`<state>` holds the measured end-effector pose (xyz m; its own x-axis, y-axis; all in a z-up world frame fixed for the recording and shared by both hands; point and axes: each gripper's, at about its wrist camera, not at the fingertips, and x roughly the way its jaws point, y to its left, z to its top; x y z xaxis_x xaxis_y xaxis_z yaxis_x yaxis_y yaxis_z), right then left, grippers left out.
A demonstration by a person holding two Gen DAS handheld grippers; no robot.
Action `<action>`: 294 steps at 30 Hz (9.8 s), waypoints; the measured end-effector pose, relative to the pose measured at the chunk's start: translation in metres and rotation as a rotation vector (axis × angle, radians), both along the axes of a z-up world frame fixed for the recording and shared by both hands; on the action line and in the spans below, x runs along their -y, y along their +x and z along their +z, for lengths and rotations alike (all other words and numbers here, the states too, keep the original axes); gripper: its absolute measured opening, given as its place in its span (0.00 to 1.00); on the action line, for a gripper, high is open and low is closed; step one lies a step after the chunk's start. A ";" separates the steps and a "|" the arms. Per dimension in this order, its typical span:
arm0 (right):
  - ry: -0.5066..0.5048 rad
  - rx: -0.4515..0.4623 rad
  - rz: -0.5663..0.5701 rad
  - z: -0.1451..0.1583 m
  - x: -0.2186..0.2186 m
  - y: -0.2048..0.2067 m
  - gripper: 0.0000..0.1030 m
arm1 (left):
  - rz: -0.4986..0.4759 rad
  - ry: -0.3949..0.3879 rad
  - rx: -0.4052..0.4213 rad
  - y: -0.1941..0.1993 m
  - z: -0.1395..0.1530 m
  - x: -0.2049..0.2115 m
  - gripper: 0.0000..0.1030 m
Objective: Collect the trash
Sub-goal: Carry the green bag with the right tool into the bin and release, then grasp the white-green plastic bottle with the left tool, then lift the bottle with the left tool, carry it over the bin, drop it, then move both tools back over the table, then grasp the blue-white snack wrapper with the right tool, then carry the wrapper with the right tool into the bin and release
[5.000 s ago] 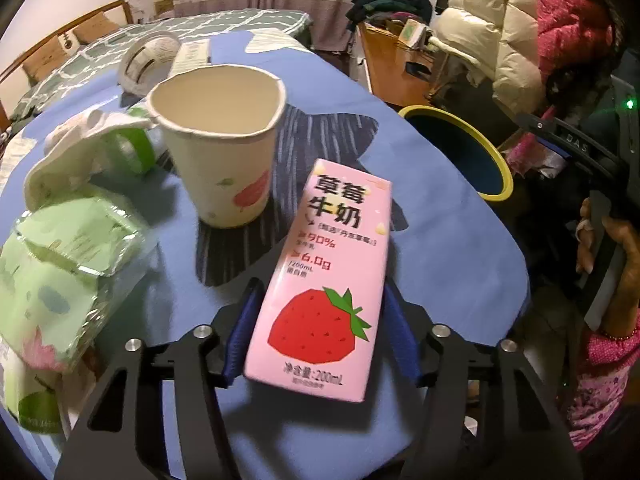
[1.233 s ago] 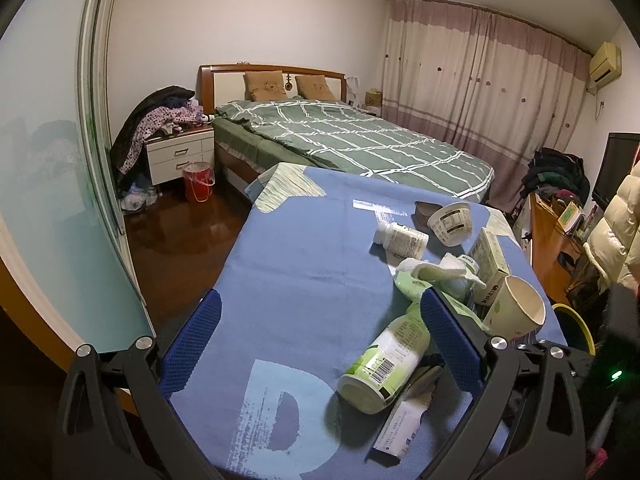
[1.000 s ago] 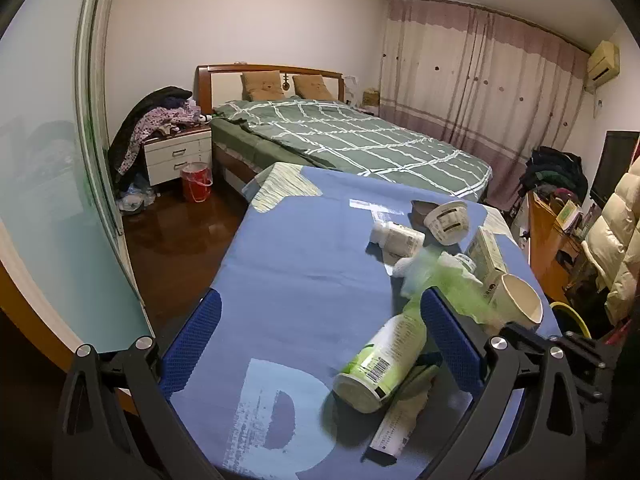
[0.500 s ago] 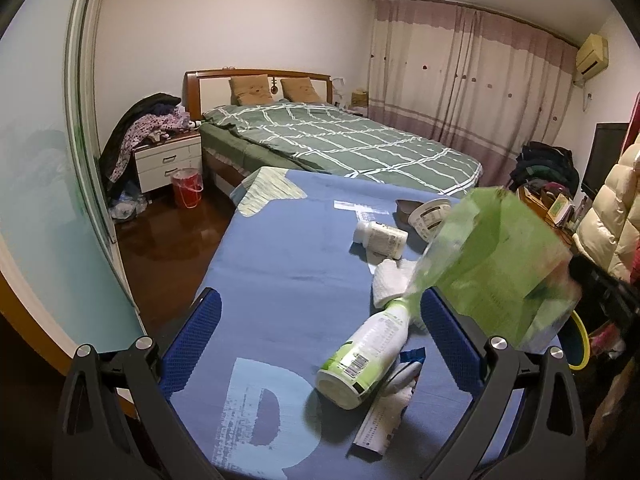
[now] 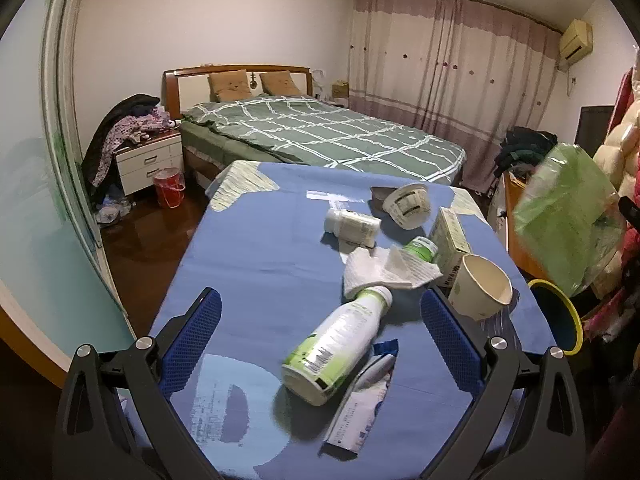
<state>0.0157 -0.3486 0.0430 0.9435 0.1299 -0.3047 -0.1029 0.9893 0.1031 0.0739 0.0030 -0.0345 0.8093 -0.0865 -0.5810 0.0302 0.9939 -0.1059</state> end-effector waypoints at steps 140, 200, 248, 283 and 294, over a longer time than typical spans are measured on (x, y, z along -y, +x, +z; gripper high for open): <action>0.054 -0.343 -0.534 -0.155 0.168 0.010 0.30 | -0.556 -0.017 0.148 0.060 0.112 0.205 0.52; -0.061 -0.436 0.044 -0.160 -0.067 0.013 0.43 | 0.133 0.026 0.038 -0.003 0.002 -0.017 0.95; -0.166 -0.481 0.189 -0.165 -0.140 0.033 0.25 | 0.091 0.023 -0.003 0.003 -0.031 -0.016 0.95; 0.025 -0.471 -0.600 -0.177 0.191 0.077 0.26 | -0.359 0.073 -0.090 0.052 -0.073 0.160 0.95; 0.035 -0.487 -0.641 -0.188 0.206 0.080 0.45 | -0.421 0.075 -0.109 0.068 -0.078 0.192 0.95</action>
